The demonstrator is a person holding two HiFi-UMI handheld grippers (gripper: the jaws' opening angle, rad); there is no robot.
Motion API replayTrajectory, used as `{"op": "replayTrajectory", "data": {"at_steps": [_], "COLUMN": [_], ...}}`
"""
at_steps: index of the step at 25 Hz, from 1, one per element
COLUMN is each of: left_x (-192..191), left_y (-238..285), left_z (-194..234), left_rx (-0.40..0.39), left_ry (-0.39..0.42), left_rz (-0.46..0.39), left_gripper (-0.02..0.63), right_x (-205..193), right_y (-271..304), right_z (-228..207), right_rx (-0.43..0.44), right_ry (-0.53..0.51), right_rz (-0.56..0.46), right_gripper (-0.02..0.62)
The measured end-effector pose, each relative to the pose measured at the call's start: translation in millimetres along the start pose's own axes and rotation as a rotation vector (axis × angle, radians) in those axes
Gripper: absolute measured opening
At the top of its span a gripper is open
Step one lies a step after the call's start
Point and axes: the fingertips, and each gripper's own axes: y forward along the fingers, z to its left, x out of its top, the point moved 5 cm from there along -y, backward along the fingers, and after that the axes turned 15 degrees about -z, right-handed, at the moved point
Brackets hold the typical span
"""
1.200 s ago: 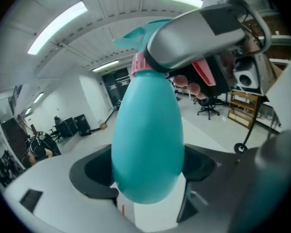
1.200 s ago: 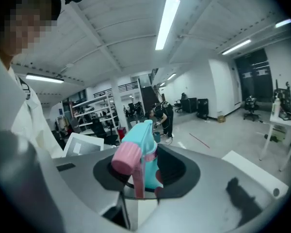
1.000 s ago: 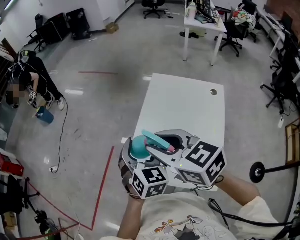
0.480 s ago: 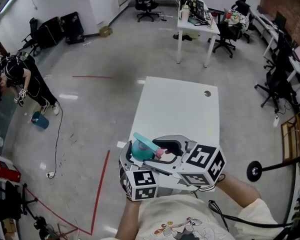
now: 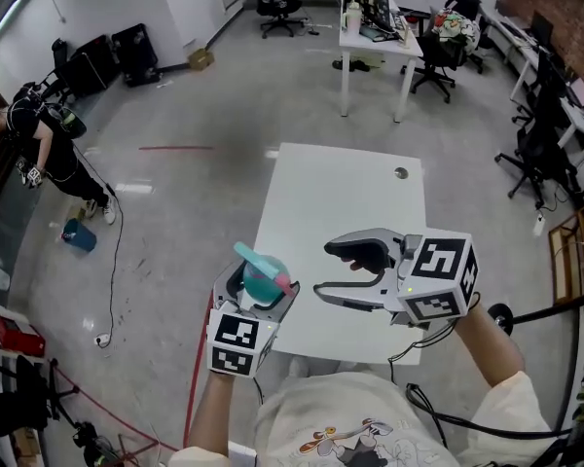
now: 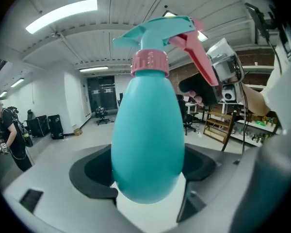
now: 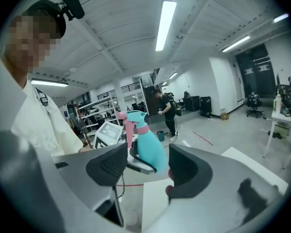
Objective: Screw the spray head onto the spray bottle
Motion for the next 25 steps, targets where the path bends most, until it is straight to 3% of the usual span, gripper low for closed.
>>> {"op": "replayTrajectory", "data": {"at_steps": [3,8,11,14,22,25], "left_x": [3.7,15.0,16.6,15.3,7.7,4.2], "left_y": [-1.6,-15.9,-24.4,-31.5,-31.6,-35.4], "left_z": [0.4,-22.0,-37.6,-50.7,-83.5,-93.7], "left_rx": [-0.07,-0.403,-0.586,-0.719,-0.924,-0.984], "left_ry": [-0.008,-0.035,-0.017,0.018,0.07,0.088], "left_rz": [-0.021,-0.048,-0.033,-0.007,0.075,0.108], "left_gripper": [0.41,0.41,0.41,0.41,0.41,0.41], "right_x": [2.3,7.7,7.2,9.5,1.4,-0.3], "right_y": [-1.8,9.6,21.2,31.8,24.8,18.8], "right_z": [-1.7,14.2,25.8,33.8,44.8,51.7], "right_rx": [0.069,0.294,0.432,0.539,0.744,0.805], "right_ry": [-0.024,-0.137,-0.14,-0.123,-0.095,-0.093], "right_rz": [-0.013,-0.043,-0.053,-0.072,-0.044,-0.03], "right_gripper": [0.253,0.253,0.252,0.252,0.239,0.174]}}
